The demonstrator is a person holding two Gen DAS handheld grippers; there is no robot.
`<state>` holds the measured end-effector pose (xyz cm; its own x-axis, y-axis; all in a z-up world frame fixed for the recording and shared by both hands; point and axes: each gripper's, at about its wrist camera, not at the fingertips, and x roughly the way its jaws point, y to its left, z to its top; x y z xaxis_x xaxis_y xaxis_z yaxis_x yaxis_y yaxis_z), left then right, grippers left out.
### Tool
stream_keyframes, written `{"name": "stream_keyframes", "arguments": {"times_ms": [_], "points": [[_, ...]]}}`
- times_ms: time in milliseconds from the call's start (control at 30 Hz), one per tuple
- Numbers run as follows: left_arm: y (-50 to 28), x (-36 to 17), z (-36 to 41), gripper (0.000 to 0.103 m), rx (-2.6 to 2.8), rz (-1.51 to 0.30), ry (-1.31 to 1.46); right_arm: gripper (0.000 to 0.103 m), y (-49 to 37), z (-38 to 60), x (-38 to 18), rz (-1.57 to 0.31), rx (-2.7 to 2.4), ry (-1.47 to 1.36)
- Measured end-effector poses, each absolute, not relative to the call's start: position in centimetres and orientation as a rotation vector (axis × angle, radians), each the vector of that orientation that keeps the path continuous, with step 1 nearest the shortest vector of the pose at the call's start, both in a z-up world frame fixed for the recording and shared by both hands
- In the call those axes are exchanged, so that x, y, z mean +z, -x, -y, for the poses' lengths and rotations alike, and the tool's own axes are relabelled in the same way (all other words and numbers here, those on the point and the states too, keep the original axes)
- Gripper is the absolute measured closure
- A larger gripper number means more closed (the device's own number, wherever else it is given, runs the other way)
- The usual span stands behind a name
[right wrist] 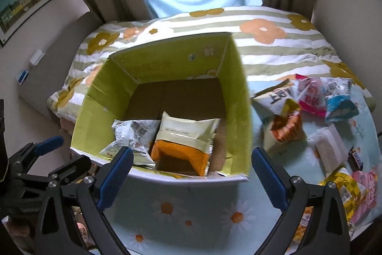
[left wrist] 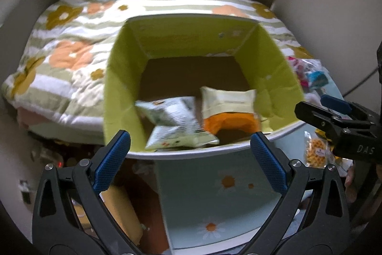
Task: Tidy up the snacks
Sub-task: 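Move both tools back over the scattered snacks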
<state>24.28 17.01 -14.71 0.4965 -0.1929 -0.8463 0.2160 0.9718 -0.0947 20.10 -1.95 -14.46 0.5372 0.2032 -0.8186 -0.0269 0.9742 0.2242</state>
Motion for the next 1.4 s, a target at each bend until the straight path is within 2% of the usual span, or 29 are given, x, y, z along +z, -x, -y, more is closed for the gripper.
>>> {"name": "stream_keyframes", "arguments": {"times_ms": [333, 833, 1033, 1400], "points": [[-22.0, -13.7, -8.9, 0.003, -0.330, -1.000, -0.058, 0.004, -16.9, 8.9, -12.7, -0.960, 0.093, -0.201], [-15.8, -18.9, 4.4, 0.003, -0.357, -1.136, -0.097, 0.004, -11.4, 22.8, -13.7, -1.017, 0.074, -0.166], [-13.8, -22.5, 7.9, 0.003, -0.333, -1.186, -0.147, 0.004, -11.0, 25.5, -15.4, -1.058, 0.128, -0.119], [-13.5, -25.9, 11.3, 0.003, -0.302, -1.241, -0.204, 0.004, -11.8, 27.6, -20.2, -1.167, 0.208, -0.078]]}}
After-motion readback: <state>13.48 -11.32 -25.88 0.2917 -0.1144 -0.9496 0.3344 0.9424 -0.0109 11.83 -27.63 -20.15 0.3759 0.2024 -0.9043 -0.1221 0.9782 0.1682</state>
